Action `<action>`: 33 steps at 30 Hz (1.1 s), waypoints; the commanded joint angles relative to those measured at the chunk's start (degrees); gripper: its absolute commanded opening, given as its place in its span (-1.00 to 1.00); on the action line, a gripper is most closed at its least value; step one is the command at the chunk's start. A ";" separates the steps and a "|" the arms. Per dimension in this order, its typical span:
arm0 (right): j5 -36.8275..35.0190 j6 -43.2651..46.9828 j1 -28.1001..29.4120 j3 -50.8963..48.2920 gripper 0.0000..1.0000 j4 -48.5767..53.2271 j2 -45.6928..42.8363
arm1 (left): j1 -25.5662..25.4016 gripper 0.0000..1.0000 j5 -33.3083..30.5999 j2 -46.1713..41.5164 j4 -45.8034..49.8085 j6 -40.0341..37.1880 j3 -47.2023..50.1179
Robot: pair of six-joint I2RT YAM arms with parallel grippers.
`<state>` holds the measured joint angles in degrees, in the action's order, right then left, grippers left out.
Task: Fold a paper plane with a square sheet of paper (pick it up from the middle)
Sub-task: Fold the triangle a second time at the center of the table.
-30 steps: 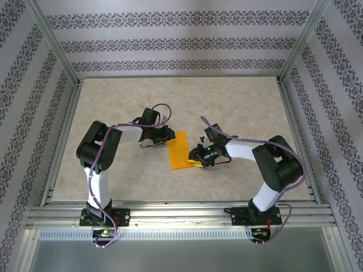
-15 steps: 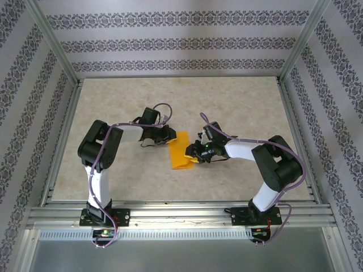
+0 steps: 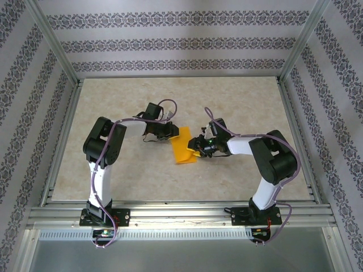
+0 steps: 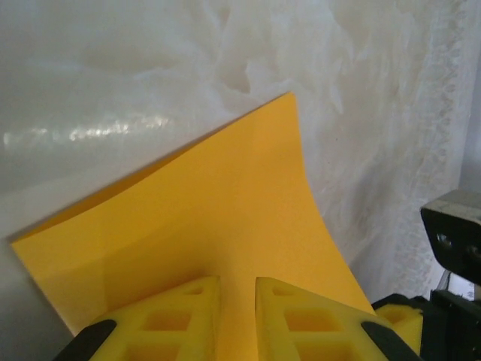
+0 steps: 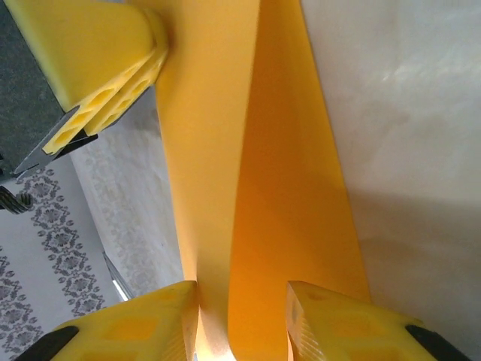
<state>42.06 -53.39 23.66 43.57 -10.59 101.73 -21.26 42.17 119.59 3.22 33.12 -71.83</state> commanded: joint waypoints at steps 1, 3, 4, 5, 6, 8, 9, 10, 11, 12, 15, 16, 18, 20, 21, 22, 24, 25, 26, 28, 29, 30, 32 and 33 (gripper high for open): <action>5.18 2.26 -0.54 1.91 -0.27 -4.35 2.15 | 0.41 -0.58 -0.82 2.20 6.72 -6.49 -2.81; 5.31 2.80 -0.54 2.42 -0.27 -4.73 2.72 | 0.38 -0.59 -1.17 2.42 7.76 -7.33 -3.44; 5.15 3.53 -0.71 2.72 -0.26 -4.30 2.77 | 0.41 -0.59 -1.58 2.61 8.25 -7.67 -3.76; 4.69 4.33 -0.87 3.00 -0.26 -3.64 2.62 | 0.35 -0.59 -1.82 2.74 9.04 -8.02 -4.15; 4.36 5.09 -0.98 3.10 -0.25 -3.37 2.46 | 0.36 -0.59 -1.86 2.89 9.56 -8.24 -4.58; 4.60 6.90 -1.32 3.68 -0.23 -2.42 2.08 | 0.32 -0.59 -1.82 2.90 9.87 -8.34 -4.64; 4.79 7.83 -1.57 3.95 -0.22 -1.97 1.86 | 0.34 -0.59 -1.78 2.93 9.87 -8.36 -4.55; 4.91 8.53 -1.76 4.21 -0.21 -1.89 1.76 | 0.26 -0.59 -1.75 2.93 9.95 -8.39 -4.59; 5.08 9.17 -1.99 4.50 -0.21 -1.98 1.71 | 0.32 -0.59 -1.78 2.96 9.96 -8.40 -4.63; 5.34 9.64 -2.16 4.87 -0.21 -1.90 1.87 | 0.32 -0.59 -1.77 3.13 10.03 -8.40 -4.72; 6.38 10.58 -2.89 6.14 -0.21 -1.46 2.80 | 0.14 -0.59 -1.65 3.41 10.05 -8.08 -5.07; 6.98 10.51 -3.11 6.55 -0.21 -1.20 3.14 | 0.08 -0.59 -1.81 3.45 9.97 -7.90 -5.05; 8.63 10.20 -3.27 7.20 -0.23 -0.89 3.93 | -0.14 -0.59 -1.59 3.35 9.70 -7.68 -5.08; 7.93 9.47 -3.36 6.75 -0.25 -0.51 4.26 | -0.36 -0.59 -1.31 3.08 9.78 -8.06 -5.24; 7.63 9.29 -3.42 6.58 -0.26 -0.30 4.50 | -0.52 -0.59 -1.27 2.98 9.83 -8.29 -5.29; 7.62 8.78 -3.60 6.44 -0.28 -0.22 4.97 | -0.69 -0.59 -1.14 2.85 9.70 -8.47 -5.27; 7.95 7.12 -3.77 5.58 -0.32 -1.71 5.54 | -0.88 -0.58 -0.52 2.57 9.07 -8.54 -5.16; 7.93 6.58 -3.80 5.15 -0.35 -2.37 5.58 | -0.99 -0.58 0.10 2.36 8.55 -8.64 -5.01; 7.77 6.24 -3.80 4.88 -0.38 -2.46 5.67 | -1.07 -0.57 0.35 2.11 8.17 -8.69 -4.91; 7.89 5.89 -3.78 4.43 -0.42 -2.85 5.58 | -1.30 -0.53 0.64 1.14 7.28 -8.62 -4.43; 7.79 5.54 -3.79 4.19 -0.45 -3.15 5.54 | -1.34 -0.53 0.84 0.51 6.70 -8.53 -4.21; 7.84 5.34 -3.80 3.98 -0.50 -3.28 5.45 | -1.46 -0.51 0.84 -0.18 6.29 -8.44 -4.03; 7.56 5.22 -3.80 3.82 -0.55 -3.38 5.49 | -1.57 -0.45 0.71 -1.73 5.26 -8.11 -3.54; 7.42 5.16 -3.73 3.80 -0.59 -3.38 5.65 | -1.51 -0.41 0.63 -2.50 5.02 -8.15 -3.38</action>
<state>48.95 -47.66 20.36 48.21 -12.49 107.15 -22.28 42.24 120.62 9.67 26.06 -76.12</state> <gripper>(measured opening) 0.214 0.286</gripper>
